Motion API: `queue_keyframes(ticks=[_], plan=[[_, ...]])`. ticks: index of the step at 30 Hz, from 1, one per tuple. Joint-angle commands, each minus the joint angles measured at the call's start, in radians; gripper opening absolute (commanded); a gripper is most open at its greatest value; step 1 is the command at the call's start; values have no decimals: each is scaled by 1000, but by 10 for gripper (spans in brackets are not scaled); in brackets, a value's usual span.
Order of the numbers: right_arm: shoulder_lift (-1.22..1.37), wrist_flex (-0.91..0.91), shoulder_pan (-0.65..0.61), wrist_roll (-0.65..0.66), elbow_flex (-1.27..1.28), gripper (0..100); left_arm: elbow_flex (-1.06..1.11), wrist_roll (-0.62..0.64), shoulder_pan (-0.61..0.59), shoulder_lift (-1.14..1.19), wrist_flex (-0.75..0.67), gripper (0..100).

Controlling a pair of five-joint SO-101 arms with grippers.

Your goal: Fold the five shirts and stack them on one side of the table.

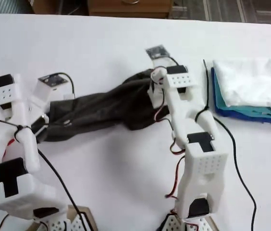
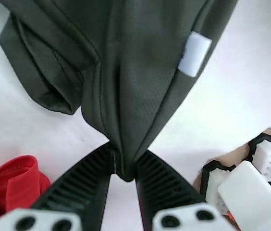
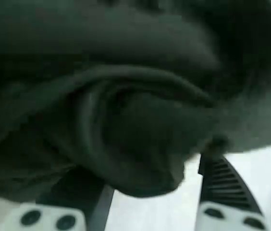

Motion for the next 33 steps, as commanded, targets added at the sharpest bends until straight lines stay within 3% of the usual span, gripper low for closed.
queue_keyframes(ticks=[1,10,18,23,29,33], plan=[[-61,-28,-28,-38,-103,237,-2,6,-6,-8,-9,25],[84,-87,-39,-40,-284,237,-2,6,-6,-8,-9,25],[70,318,-25,-41,-549,240,-1,6,-6,-8,-35,25],[85,496,-18,-31,-563,237,-1,6,-6,-8,-51,25],[162,498,-13,130,-491,236,-1,6,-6,-8,-51,25],[243,420,2,150,-493,236,-1,6,-11,-8,-48,25]])
